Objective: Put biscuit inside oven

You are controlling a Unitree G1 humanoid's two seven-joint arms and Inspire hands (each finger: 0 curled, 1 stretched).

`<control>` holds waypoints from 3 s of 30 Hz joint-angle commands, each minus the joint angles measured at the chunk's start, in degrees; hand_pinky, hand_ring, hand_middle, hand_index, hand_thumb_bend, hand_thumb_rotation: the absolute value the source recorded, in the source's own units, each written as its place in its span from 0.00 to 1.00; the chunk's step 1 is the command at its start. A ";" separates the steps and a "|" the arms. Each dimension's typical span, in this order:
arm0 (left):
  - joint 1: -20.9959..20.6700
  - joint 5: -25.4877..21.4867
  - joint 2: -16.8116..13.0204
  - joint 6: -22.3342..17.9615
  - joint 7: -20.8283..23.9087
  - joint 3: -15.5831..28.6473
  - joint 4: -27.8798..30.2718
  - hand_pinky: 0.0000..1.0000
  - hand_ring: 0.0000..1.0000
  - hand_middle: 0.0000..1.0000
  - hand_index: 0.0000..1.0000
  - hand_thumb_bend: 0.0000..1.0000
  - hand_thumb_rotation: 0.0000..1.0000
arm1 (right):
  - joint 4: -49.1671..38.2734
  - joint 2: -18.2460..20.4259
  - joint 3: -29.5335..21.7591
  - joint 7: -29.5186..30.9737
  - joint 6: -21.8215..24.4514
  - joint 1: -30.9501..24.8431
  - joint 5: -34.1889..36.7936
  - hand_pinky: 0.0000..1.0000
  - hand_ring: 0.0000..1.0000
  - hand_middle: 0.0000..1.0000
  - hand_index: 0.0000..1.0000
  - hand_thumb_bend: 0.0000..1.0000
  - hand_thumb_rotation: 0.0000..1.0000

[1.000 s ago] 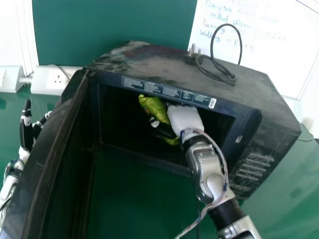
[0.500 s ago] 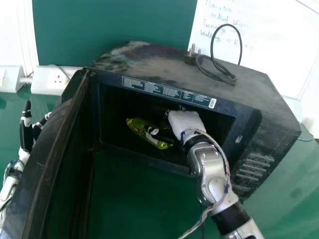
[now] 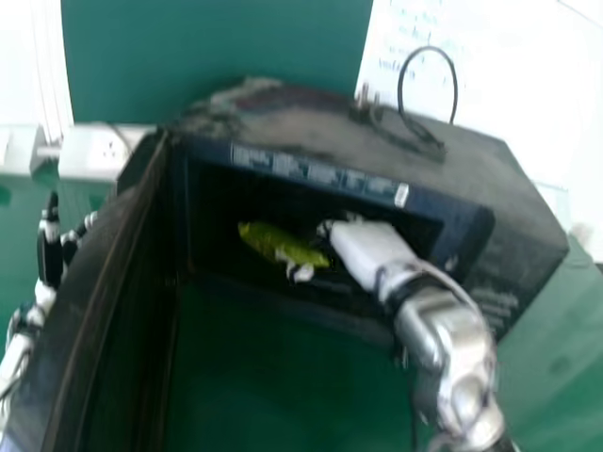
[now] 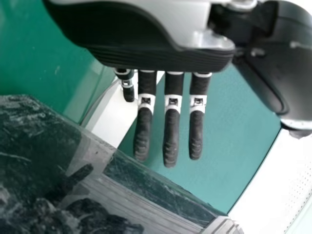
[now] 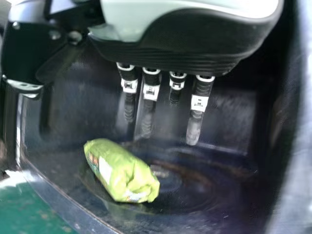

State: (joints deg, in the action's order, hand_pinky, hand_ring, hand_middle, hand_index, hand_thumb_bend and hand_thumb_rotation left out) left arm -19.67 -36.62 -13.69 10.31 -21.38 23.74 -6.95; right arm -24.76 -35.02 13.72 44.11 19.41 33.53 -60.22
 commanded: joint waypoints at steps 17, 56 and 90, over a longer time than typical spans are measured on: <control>-0.36 -0.21 -0.61 -0.69 -1.58 0.55 -1.23 0.25 0.33 0.42 0.49 0.52 0.07 | -20.98 -11.28 -26.39 9.57 -6.04 -10.42 23.74 0.67 0.76 0.81 0.90 0.87 0.71; 0.20 7.69 -2.52 -14.90 -12.60 -3.08 -5.46 0.25 0.31 0.40 0.49 0.52 0.08 | -9.41 -13.49 -53.08 -12.25 -2.64 -17.51 54.25 0.56 0.68 0.74 0.80 0.68 0.28; 2.88 34.46 -7.68 -41.52 -2.87 -12.15 -5.80 0.28 0.34 0.41 0.49 0.52 0.06 | -6.98 -16.09 -53.91 -14.92 -3.59 -19.72 55.71 0.56 0.68 0.74 0.77 0.69 0.35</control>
State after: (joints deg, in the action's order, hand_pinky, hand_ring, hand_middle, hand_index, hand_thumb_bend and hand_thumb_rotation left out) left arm -16.89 -2.78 -20.80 -29.69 -24.54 12.41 -11.76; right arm -32.30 -50.17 -39.28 28.90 16.44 14.16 -5.63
